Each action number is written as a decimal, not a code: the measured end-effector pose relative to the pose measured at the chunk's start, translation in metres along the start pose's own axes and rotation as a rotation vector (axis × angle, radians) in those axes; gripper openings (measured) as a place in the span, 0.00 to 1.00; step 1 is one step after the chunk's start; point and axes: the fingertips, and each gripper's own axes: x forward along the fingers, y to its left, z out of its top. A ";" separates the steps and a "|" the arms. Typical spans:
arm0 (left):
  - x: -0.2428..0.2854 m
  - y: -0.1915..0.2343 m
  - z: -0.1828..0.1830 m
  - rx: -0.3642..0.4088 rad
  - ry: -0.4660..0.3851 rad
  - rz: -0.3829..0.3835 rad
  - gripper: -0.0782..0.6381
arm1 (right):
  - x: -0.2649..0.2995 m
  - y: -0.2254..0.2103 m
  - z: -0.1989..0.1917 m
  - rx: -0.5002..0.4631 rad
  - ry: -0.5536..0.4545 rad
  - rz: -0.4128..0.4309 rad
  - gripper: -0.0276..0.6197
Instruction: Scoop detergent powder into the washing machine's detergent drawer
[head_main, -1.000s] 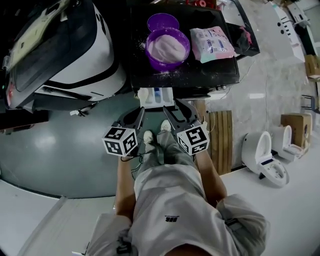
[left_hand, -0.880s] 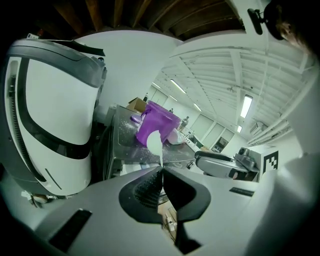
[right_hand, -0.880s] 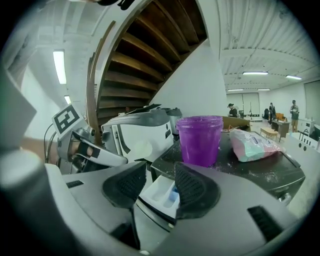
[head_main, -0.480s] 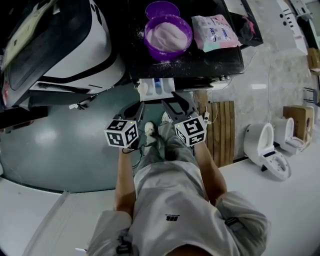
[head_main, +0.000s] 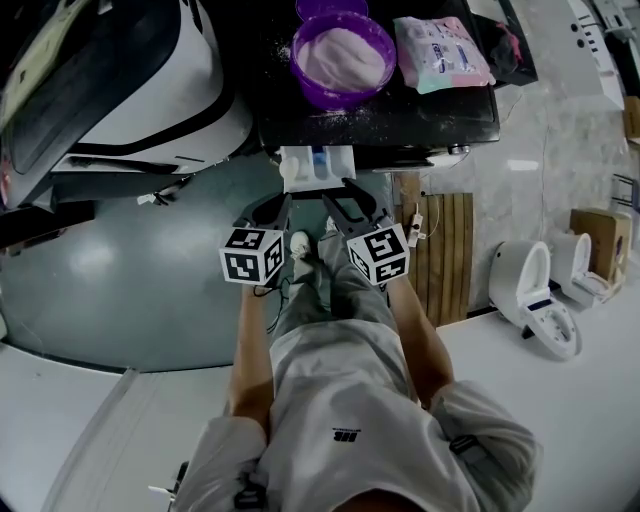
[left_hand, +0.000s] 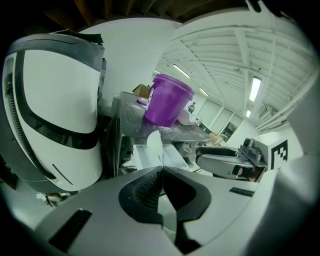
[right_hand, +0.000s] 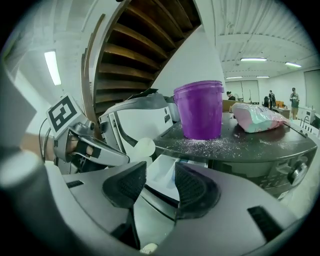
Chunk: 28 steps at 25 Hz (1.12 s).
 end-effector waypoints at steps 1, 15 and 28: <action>0.002 0.001 -0.001 0.010 0.007 0.012 0.13 | 0.001 0.000 -0.002 0.002 0.002 0.002 0.32; 0.017 0.012 -0.013 0.202 0.113 0.185 0.13 | 0.008 0.003 -0.012 0.013 0.014 0.021 0.32; 0.021 0.011 -0.012 0.419 0.197 0.308 0.13 | 0.002 -0.002 -0.017 0.026 0.014 0.016 0.32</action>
